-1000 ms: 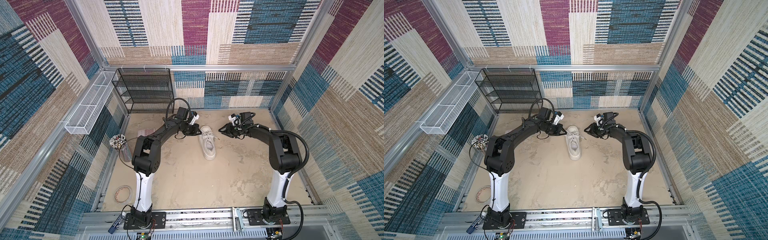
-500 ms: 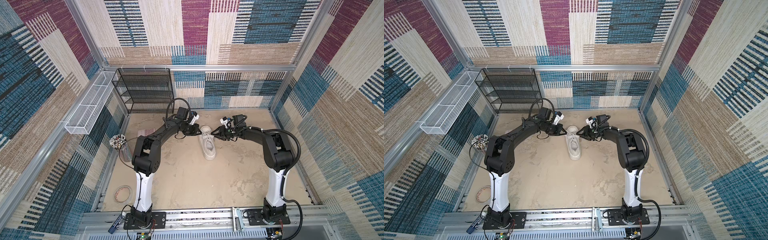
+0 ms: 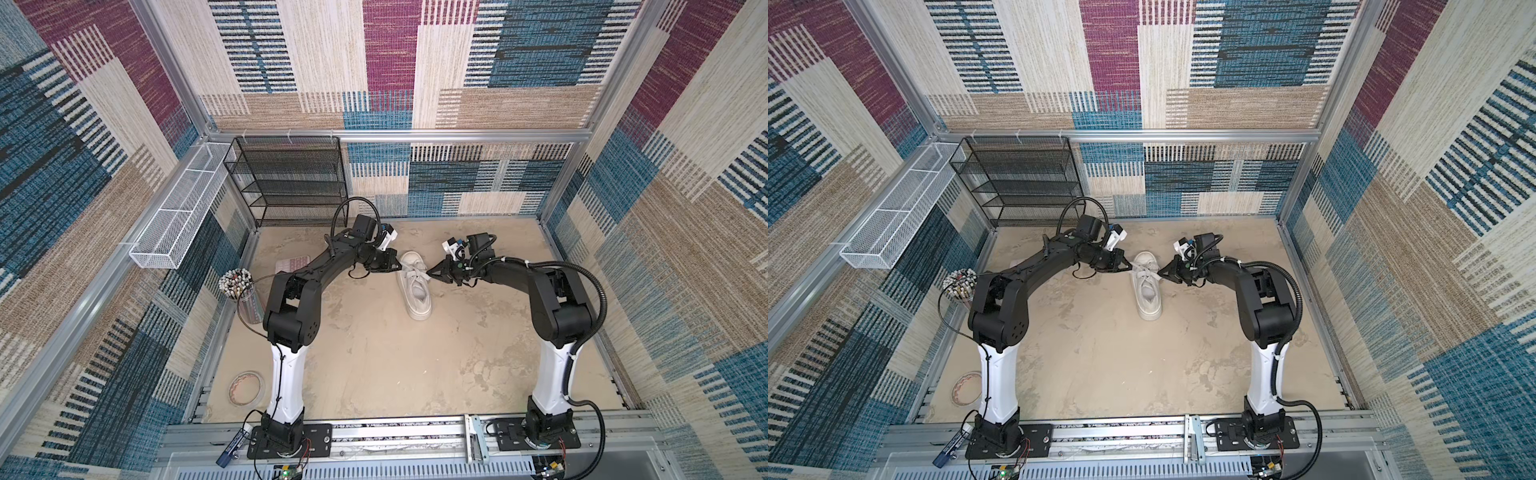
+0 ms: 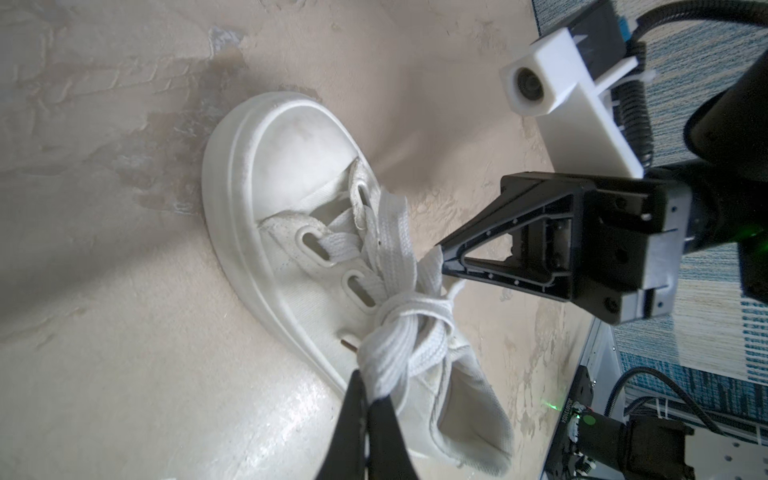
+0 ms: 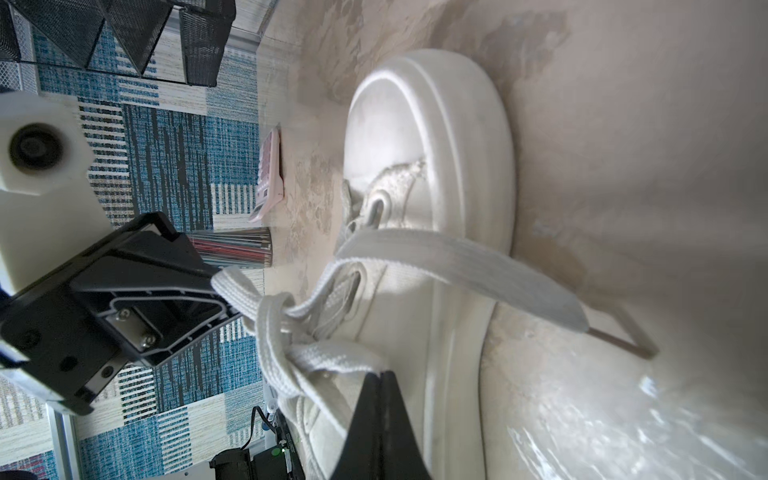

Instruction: Tie the shoes

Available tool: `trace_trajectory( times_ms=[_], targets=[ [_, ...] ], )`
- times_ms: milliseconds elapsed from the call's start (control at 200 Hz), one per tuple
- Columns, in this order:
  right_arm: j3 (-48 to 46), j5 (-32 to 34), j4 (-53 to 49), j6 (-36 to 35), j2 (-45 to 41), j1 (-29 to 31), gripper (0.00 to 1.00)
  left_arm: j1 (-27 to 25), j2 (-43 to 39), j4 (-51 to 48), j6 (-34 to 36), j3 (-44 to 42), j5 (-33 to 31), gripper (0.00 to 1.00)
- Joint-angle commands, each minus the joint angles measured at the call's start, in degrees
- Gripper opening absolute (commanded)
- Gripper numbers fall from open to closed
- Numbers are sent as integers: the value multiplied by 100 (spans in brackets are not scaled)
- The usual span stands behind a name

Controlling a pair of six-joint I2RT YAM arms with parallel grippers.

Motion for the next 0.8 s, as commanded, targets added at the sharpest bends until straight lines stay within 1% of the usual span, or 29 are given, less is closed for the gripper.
trace_trajectory(
  times_ms=[0,230,486,556,611,631,661,681,741,761,771,796],
  targets=[
    [-79,190,189,-25,-148,-19,0,51,-49,-160,239,34,-119,0],
    [-222,300,185,-36,-278,-100,0,186,-92,-154,315,-100,-208,0],
    [-232,200,202,-45,-248,-128,0,258,-77,27,274,-215,-142,0],
    [-203,159,181,-70,-222,-129,0,314,-136,562,-82,-469,193,0],
    [-197,135,192,-89,-215,-124,0,365,-159,1147,-548,-698,707,0],
    [-185,113,189,-97,-203,-128,7,369,-156,1263,-645,-750,796,0],
    [-160,98,160,-114,-188,-129,26,353,-141,1272,-668,-739,844,0],
    [-138,83,140,-131,-184,-129,33,341,-138,1268,-649,-724,845,0],
    [-78,149,45,-175,-186,-129,41,330,-130,1097,-497,-680,733,1],
    [-67,216,4,-204,-206,-129,42,328,-127,1039,-471,-670,703,8],
    [-59,251,-17,-215,-218,-129,43,331,-123,1005,-445,-665,690,10],
    [-41,332,-62,-225,-249,-150,44,343,-121,909,-391,-632,656,20]
  ],
)
